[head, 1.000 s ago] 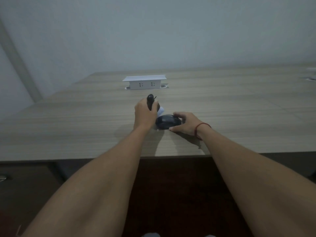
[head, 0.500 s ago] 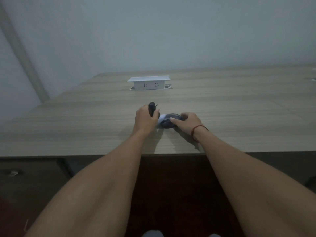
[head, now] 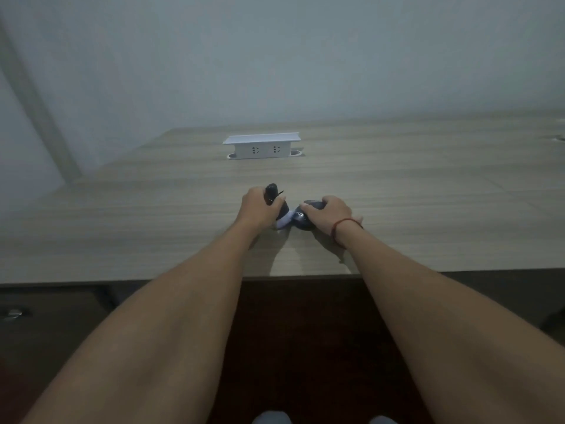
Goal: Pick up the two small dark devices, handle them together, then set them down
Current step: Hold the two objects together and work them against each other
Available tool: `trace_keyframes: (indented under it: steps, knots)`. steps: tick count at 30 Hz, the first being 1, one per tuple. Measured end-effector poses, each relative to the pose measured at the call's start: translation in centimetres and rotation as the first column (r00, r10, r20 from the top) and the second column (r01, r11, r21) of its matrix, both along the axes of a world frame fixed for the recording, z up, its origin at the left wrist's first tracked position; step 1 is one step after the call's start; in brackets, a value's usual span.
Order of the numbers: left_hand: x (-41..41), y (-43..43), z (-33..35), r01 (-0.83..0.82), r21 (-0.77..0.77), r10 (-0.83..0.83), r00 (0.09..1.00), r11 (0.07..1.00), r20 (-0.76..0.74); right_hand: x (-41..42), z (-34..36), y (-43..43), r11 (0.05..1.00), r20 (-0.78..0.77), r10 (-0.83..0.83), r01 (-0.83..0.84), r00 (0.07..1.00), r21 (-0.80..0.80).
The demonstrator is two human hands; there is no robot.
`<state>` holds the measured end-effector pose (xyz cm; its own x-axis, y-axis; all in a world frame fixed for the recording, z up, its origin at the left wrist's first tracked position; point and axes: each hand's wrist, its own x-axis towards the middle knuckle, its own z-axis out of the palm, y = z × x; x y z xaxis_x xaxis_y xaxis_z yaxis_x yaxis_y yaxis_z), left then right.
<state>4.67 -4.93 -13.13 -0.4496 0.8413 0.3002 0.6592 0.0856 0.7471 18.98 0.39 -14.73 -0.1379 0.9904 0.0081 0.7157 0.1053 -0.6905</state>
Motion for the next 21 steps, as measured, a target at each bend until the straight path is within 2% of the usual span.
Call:
trace_keyframes:
  steps: [4, 7, 11, 15, 21]
  knots:
    - [0.6, 0.1, 0.8, -0.043, 0.103, 0.028, 0.989, 0.994, 0.142, 0.9, 0.0, -0.7, 0.996, -0.076, 0.094, -0.094, 0.993, 0.002]
    - [1.8, 0.3, 0.6, -0.039, 0.138, 0.009, 0.977, 0.99, 0.211, 1.2, -0.8, -1.0, 0.984, -0.017, 0.174, -0.173, 0.985, 0.032]
    - [1.2, 0.3, 0.2, -0.025, 0.048, 0.023, 0.999, 0.999, 0.045, 1.6, -0.9, -0.8, 0.983, -0.011, 0.177, -0.176, 0.984, 0.046]
    - [2.0, 0.3, 0.9, -0.068, 0.196, 0.046, 0.993, 0.978, 0.113, 1.9, -0.5, -1.3, 0.98, -0.012, 0.195, -0.195, 0.981, 0.028]
    - [2.7, 0.6, 0.5, -0.064, 0.143, 0.062, 0.998, 0.988, 0.018, 2.0, -0.7, -1.1, 0.973, -0.088, 0.226, -0.221, 0.97, 0.063]
